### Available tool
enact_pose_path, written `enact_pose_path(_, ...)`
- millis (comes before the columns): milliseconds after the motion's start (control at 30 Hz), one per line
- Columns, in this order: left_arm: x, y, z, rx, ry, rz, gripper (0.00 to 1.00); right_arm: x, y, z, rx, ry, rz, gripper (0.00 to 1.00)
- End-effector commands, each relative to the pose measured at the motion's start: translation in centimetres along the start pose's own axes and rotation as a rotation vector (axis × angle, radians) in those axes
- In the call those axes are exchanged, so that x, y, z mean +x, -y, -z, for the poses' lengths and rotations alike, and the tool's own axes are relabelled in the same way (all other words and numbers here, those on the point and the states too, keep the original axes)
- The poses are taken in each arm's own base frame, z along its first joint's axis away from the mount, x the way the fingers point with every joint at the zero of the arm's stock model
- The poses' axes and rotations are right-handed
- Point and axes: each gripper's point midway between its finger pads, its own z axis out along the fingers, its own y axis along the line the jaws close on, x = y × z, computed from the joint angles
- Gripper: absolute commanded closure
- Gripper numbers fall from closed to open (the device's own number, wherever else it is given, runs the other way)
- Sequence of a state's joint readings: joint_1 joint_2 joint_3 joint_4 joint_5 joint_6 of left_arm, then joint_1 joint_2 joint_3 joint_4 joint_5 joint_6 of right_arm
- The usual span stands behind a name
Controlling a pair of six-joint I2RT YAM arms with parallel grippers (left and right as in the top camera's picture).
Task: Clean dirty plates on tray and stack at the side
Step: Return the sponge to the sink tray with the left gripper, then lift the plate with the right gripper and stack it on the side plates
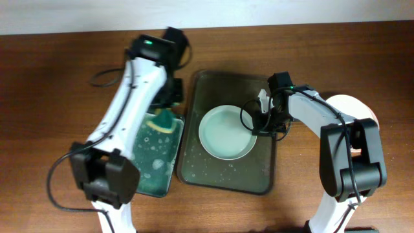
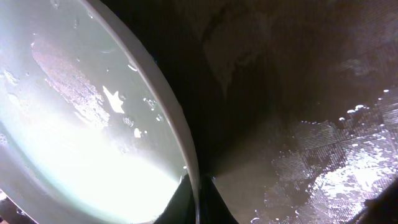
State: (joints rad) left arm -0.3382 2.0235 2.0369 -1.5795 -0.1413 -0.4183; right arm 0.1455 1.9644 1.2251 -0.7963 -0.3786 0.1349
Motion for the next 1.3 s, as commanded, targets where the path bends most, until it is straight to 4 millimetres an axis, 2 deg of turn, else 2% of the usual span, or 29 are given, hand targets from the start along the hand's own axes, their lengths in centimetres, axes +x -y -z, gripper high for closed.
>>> enact_pose_path(0, -0.4, -5.3, -0.9, -0.132, -0.014, 0.061, 1.0, 0.4, 2.0, -0.6, 0.079, -0.021, -0.023, 0.96)
enact_pose_path(67, 0.1, -6.5, -3.3, -0.149, -0.063, 0.087, 1.0, 0.4, 2.0, -0.6, 0.079, -0.021, -0.023, 0.96)
enact_pose_path(133, 0.8, -6.8, -6.1, -0.147, -0.103, 0.075, 1.0, 0.4, 2.0, -0.6, 0.079, -0.021, -0.023, 0.96)
enact_pose_path(200, 1.8, -6.4, -9.5, -0.118, -0.141, 0.074, 1.0, 0.4, 2.0, -0.6, 0.079, -0.021, -0.023, 0.96)
enact_pose_path(300, 2.9, -5.0, -13.2, -0.042, -0.161, 0.085, 1.0, 0.3, 2.0, -0.6, 0.079, -0.02, -0.022, 0.96)
enact_pose_path(333, 3.1, -4.5, -13.9, -0.015, -0.166, 0.087, 1.0, 0.3, 2.0, -0.6, 0.079, -0.02, -0.021, 0.95)
enact_pose_path(400, 3.2, -4.2, -13.8, 0.002, -0.167, 0.089, 0.97, 0.2, 2.0, -0.6, 0.078, -0.018, 0.011, 0.95)
enact_pose_path(500, 2.9, -4.1, -12.6, 0.025, -0.137, 0.09, 0.81, 0.1, 2.0, -0.6, 0.078, -0.012, 0.039, 0.95)
enact_pose_path(533, 2.8, -3.9, -11.8, 0.047, -0.12, 0.085, 0.7, 0.1, 2.0, -0.6, 0.077, -0.013, 0.038, 0.95)
enact_pose_path(567, 2.8, -3.8, -11.2, 0.064, -0.105, 0.085, 0.55, 0.1, 2.0, -0.6, 0.077, -0.013, 0.035, 0.96)
enact_pose_path(600, 2.7, -3.7, -10.4, 0.077, -0.088, 0.087, 0.46, 0.1, 1.9, -0.6, 0.074, -0.012, 0.023, 0.96)
enact_pose_path(667, 2.6, -4.1, -7.9, 0.096, -0.026, 0.093, 0.39, 0.1, 1.5, 0.1, 0.069, 0.0, 0.029, 0.96)
enact_pose_path(733, 2.6, -4.4, -5.7, 0.116, 0.032, 0.098, 0.35, -0.2, 0.9, 1.8, 0.076, 0.041, 0.041, 0.96)
enact_pose_path(867, 3.1, -3.8, -0.9, 0.234, 0.141, 0.102, 0.29, -0.9, 0.1, 7.2, 0.189, 0.198, 0.067, 0.96)
enact_pose_path(933, 3.4, -4.0, 1.0, 0.258, 0.197, 0.104, 0.18, -0.9, -0.6, 9.8, 0.271, 0.282, 0.112, 0.96)
enact_pose_path(1000, 3.4, -4.2, 2.3, 0.272, 0.241, 0.106, 0.0, -0.7, -0.9, 11.9, 0.374, 0.349, 0.13, 0.96)
enact_pose_path(1100, 3.6, -4.3, 2.7, 0.271, 0.252, 0.107, 0.0, -0.4, -1.4, 13.7, 0.51, 0.428, 0.124, 0.96)
enact_pose_path(1167, 3.2, -4.1, 2.8, 0.286, 0.266, 0.106, 0.0, 0.1, -2.0, 13.6, 0.562, 0.431, 0.155, 0.96)
enact_pose_path(1267, 3.3, -4.1, 2.8, 0.285, 0.263, 0.106, 0.0, 1.0, -1.6, 14.2, 0.678, 0.457, 0.101, 0.96)
